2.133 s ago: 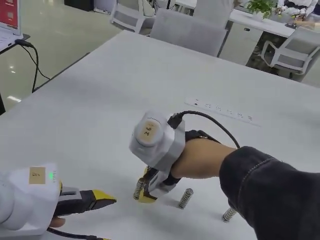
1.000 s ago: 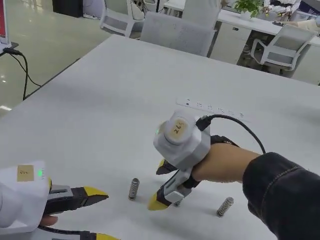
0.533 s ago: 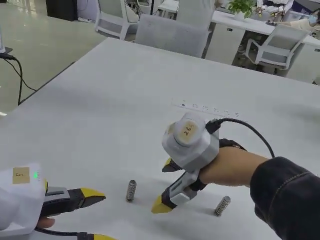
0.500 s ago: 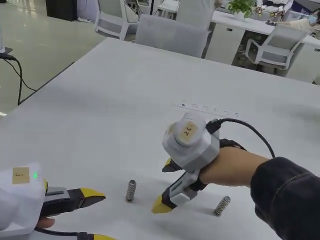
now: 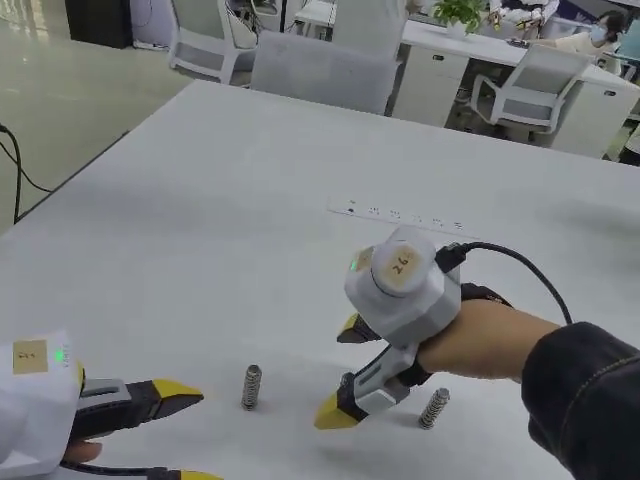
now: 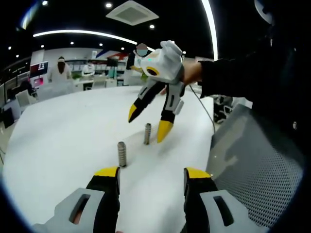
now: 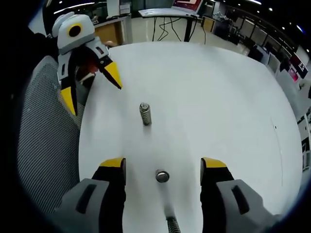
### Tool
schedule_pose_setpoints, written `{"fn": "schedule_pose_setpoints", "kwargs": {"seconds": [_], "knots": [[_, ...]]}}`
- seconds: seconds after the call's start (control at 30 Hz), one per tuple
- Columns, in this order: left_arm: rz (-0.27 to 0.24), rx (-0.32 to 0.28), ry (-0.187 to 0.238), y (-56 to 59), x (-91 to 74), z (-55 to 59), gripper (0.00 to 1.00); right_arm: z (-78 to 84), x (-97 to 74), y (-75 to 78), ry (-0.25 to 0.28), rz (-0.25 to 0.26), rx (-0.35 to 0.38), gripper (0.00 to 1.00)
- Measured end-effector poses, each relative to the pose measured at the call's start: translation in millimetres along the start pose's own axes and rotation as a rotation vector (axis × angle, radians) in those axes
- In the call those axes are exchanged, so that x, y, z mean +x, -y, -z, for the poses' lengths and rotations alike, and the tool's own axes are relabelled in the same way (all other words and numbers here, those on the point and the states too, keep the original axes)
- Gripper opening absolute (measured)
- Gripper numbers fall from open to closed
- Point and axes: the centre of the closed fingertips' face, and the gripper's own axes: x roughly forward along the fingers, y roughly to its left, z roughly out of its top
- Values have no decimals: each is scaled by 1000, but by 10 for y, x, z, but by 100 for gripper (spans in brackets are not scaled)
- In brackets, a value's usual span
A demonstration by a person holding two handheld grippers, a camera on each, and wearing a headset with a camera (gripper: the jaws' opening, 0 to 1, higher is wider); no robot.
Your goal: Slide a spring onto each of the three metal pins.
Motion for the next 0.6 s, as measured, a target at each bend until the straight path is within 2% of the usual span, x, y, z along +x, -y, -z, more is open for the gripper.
{"fn": "schedule_pose_setpoints", "kwargs": {"seconds": [0.6], "knots": [[4, 8, -4, -22, 19, -18, 48, 186, -240, 88, 75, 69, 101, 62]]}}
